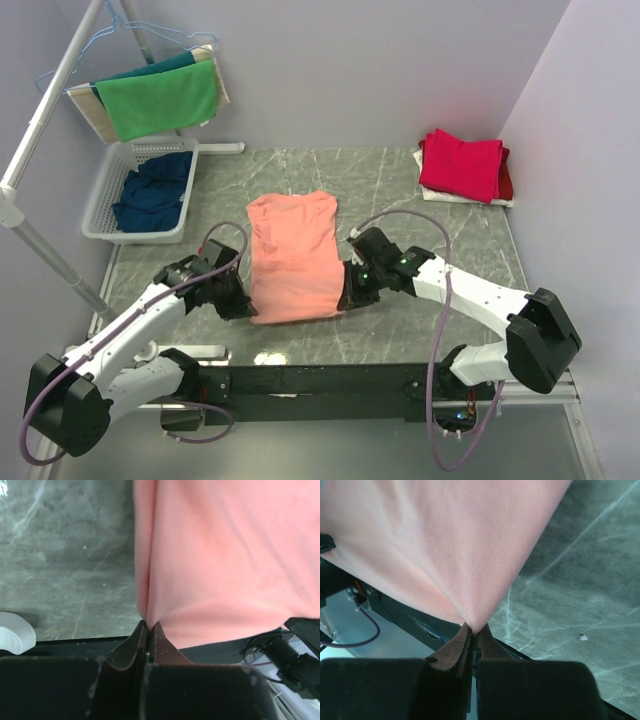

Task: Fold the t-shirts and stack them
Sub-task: Fold the tshirt

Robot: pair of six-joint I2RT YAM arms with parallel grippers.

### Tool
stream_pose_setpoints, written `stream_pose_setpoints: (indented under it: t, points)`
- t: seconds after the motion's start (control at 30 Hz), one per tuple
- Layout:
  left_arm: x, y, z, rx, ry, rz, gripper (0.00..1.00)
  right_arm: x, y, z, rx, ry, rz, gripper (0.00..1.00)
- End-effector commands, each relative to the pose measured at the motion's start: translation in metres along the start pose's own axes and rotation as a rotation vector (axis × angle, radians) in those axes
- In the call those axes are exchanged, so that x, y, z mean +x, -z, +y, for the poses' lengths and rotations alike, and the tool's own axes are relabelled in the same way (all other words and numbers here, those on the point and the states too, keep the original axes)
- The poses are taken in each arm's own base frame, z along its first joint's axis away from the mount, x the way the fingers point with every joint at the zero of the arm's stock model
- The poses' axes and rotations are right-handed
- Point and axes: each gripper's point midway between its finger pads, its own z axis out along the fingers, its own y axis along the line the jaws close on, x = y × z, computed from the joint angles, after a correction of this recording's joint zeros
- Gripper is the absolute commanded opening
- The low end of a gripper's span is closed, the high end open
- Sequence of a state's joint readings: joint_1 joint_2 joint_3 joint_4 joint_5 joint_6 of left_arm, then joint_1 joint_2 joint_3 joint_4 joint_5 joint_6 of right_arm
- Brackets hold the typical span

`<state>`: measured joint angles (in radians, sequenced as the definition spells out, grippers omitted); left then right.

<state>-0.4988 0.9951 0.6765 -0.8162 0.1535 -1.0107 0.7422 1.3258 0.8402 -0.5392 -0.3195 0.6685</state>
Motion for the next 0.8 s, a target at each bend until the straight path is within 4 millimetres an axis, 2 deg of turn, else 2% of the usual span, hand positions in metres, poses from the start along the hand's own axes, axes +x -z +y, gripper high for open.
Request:
stream_pose_setpoints:
  t: [0.0,0.13,0.2,0.27,0.3,0.37,0.4,0.47,0.5,0.53,0.6,0.67,0.7,0.77]
  points:
    - [-0.032,0.024,-0.020,-0.016,-0.002,-0.121,0.01,-0.037,0.031,0.018,0.028,0.069,-0.128,0.00]
    - [-0.051,0.040,-0.041,-0.002,-0.010,-0.179,0.01,-0.060,0.042,0.024,0.055,0.101,-0.177,0.00]
    - [-0.054,0.039,-0.045,-0.012,-0.009,-0.173,0.01,-0.078,0.049,0.026,0.053,0.102,-0.216,0.00]
    - [-0.067,0.043,-0.050,-0.028,-0.003,-0.222,0.01,-0.093,0.051,0.022,0.069,0.088,-0.236,0.00]
    - [-0.070,0.040,-0.050,-0.047,-0.001,-0.224,0.01,-0.104,0.056,0.027,0.059,0.099,-0.261,0.00]
    - [-0.083,0.044,-0.055,-0.059,0.011,-0.268,0.01,-0.119,0.054,0.025,0.076,0.100,-0.275,0.00]
    - [-0.087,0.040,-0.057,-0.072,0.013,-0.270,0.01,-0.132,0.060,0.027,0.076,0.101,-0.303,0.00]
    - [-0.099,0.044,-0.066,-0.072,0.013,-0.306,0.01,-0.144,0.055,0.026,0.079,0.095,-0.298,0.00]
    - [-0.104,0.039,-0.068,-0.086,0.013,-0.308,0.01,-0.157,0.059,0.027,0.074,0.097,-0.326,0.00]
    - [-0.113,0.043,-0.076,-0.072,0.009,-0.329,0.01,-0.162,0.052,0.025,0.080,0.089,-0.316,0.00]
    - [-0.125,0.038,-0.078,-0.102,0.013,-0.344,0.01,-0.177,0.053,0.027,0.070,0.091,-0.336,0.00]
    - [-0.140,0.039,-0.087,-0.095,0.018,-0.366,0.01,-0.189,0.046,0.027,0.065,0.086,-0.336,0.00]
    - [-0.147,0.034,-0.087,-0.110,0.020,-0.370,0.01,-0.195,0.038,0.023,0.069,0.079,-0.328,0.00]
    - [-0.164,0.036,-0.093,-0.109,0.026,-0.402,0.01,-0.208,0.035,0.026,0.055,0.075,-0.336,0.00]
